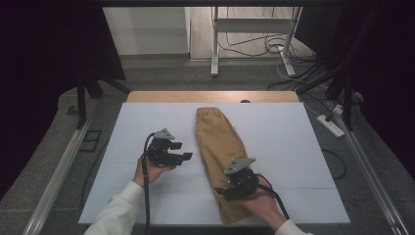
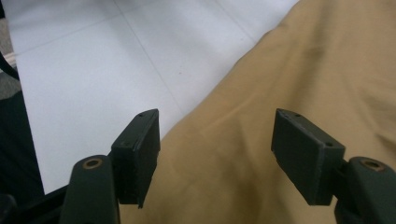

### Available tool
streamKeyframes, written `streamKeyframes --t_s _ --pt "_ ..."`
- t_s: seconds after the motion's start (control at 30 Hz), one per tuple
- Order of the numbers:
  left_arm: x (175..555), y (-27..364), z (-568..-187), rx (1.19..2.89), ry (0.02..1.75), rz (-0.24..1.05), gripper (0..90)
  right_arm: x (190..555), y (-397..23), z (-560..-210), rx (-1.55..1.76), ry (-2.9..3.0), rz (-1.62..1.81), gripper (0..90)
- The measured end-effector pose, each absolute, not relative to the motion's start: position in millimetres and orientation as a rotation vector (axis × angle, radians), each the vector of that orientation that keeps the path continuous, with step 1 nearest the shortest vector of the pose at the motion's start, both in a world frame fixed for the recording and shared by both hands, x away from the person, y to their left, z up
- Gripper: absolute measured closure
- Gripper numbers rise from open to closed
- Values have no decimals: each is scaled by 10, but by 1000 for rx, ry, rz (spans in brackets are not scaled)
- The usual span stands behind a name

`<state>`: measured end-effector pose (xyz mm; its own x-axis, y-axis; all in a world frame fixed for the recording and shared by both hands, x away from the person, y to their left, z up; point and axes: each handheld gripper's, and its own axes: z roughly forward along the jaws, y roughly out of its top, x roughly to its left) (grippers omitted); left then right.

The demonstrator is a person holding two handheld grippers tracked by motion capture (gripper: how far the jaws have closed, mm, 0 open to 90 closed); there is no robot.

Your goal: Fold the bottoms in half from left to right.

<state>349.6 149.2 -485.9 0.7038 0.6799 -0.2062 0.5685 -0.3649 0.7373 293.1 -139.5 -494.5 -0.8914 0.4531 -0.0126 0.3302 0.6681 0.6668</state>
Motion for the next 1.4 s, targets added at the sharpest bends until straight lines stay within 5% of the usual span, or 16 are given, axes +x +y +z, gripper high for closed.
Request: streamKeyframes --t_s 0.5,0.77,0.97,1.4 --pt "3496 1483 -4864 2083 953 172 328 2897 -1140 -5212 638 2748 806 286" --pt "3491 1500 -4868 2084 960 177 324 2923 -1187 -5171 692 2748 786 493" --pt "3481 1527 -4842 2081 958 192 322 2963 -1277 -5135 680 2740 744 799" --pt "3482 1569 -4817 2081 958 199 312 2949 -1343 -5082 706 2766 821 848"
